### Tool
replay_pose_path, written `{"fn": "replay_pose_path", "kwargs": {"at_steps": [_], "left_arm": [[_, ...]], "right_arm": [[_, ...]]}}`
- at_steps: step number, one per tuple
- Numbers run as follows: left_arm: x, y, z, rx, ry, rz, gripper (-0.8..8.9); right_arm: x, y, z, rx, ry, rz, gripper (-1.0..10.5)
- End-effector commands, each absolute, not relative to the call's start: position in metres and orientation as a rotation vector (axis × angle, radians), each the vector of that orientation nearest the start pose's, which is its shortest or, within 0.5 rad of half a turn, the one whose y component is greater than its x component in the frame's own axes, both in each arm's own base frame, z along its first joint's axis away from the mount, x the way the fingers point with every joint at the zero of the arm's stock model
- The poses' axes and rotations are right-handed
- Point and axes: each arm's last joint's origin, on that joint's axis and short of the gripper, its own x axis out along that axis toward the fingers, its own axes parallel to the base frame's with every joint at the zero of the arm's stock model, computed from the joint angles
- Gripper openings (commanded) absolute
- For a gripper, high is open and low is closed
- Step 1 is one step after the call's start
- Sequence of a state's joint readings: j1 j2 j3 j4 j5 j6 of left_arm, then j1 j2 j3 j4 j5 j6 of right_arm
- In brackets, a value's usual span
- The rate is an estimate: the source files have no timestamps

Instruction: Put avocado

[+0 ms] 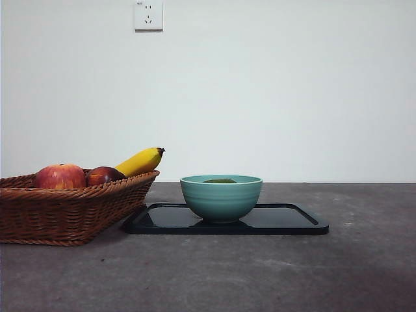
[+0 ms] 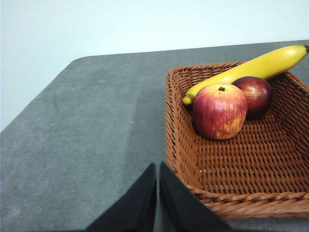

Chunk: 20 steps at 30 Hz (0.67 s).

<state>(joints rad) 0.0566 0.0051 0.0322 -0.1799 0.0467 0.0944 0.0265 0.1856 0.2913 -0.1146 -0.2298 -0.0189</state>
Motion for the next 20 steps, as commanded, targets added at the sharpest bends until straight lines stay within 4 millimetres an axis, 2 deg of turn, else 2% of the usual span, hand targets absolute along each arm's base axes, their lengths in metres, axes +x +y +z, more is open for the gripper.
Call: {"fn": "replay_pose_path", "kwargs": {"at_steps": [1, 9, 16, 20], "left_arm": [[0.096, 0.004, 0.149, 0.083, 0.179, 0.007, 0.09], [0.096, 0.004, 0.149, 0.083, 0.180, 0.007, 0.09], [0.096, 0.004, 0.149, 0.083, 0.180, 0.008, 0.09], [0.096, 0.004, 0.149, 0.083, 0.180, 0.007, 0.09]], "right_arm": [[0.093, 0.007, 0.221, -0.008, -0.031, 0.219, 0.1], [0.095, 0.004, 0.182, 0.040, -0.016, 0.113, 0.1], [0.097, 0.004, 0.164, 0.050, 0.025, 0.112, 0.1], [0.097, 0.004, 0.160, 0.051, 0.065, 0.110, 0.1]]}}
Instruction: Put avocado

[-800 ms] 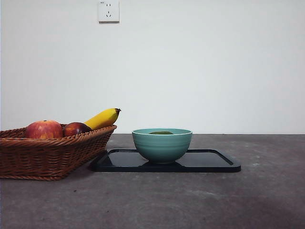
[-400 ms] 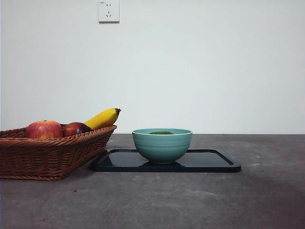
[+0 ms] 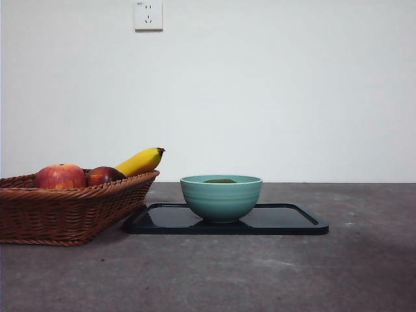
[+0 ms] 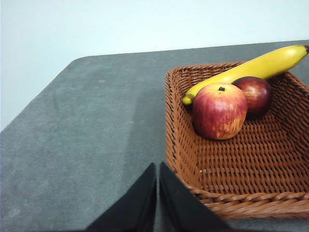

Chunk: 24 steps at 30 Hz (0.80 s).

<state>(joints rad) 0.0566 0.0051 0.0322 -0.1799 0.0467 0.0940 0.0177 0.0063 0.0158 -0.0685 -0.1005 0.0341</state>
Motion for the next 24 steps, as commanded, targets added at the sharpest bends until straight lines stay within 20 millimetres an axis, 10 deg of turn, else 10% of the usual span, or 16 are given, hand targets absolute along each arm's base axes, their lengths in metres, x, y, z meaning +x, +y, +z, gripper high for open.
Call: {"fn": "replay_pose_path", "kwargs": {"at_steps": [1, 24], "left_arm": [[0.0955, 0.0044, 0.1492, 0.083, 0.180, 0.007, 0.09], [0.0955, 0.0044, 0.1492, 0.083, 0.180, 0.008, 0.09]], "right_arm": [[0.0968, 0.0043, 0.1588, 0.051, 0.079, 0.110, 0.1], [0.0961, 0.0042, 0.1528, 0.057, 0.144, 0.101, 0.1]]}}
